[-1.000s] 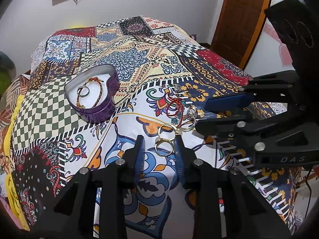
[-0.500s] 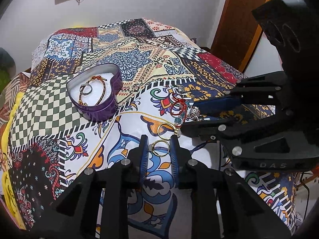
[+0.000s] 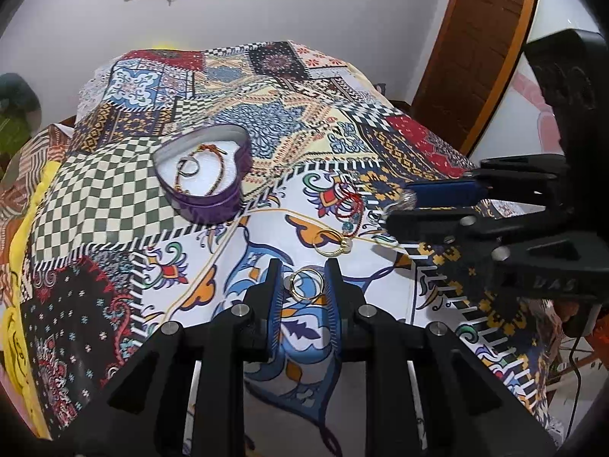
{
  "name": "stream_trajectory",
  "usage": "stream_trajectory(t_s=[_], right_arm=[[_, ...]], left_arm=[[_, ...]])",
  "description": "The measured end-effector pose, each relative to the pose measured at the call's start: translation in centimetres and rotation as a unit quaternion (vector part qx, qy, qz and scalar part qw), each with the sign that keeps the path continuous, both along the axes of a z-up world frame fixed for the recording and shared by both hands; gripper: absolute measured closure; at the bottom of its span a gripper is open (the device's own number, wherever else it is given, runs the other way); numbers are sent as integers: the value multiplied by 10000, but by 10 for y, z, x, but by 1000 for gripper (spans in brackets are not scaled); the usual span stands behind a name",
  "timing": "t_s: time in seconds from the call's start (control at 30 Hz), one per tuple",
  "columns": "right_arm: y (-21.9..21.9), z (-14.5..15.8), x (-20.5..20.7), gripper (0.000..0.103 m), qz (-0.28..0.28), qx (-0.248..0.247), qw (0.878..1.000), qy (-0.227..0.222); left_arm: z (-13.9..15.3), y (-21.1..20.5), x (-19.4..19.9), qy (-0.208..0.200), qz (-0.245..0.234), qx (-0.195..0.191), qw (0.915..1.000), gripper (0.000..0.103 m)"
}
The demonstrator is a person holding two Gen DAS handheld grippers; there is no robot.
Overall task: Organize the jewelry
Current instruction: 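Grasp a gold ring with the left tool while the right tool grasps a silver charm ring, then carry both rings into the purple heart tin and open both tools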
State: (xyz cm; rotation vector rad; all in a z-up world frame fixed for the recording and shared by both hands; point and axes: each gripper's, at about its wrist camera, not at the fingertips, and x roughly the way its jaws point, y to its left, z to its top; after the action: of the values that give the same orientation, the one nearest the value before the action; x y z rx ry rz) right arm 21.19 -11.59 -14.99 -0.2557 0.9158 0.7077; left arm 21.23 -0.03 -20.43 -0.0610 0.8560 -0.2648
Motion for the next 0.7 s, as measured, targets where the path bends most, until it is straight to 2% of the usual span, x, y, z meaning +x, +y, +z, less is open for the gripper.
stream_trajectory(t_s=[0.43,0.7], right_arm=[[-1,43,-7,75,-196,388,9982,-423],[8,56,-3,75,-197,592,9965,-562]], left_arm=[[44,18,-13,-521,267,52,9983,82],[66,33,-10,-814,455,94,9956,82]])
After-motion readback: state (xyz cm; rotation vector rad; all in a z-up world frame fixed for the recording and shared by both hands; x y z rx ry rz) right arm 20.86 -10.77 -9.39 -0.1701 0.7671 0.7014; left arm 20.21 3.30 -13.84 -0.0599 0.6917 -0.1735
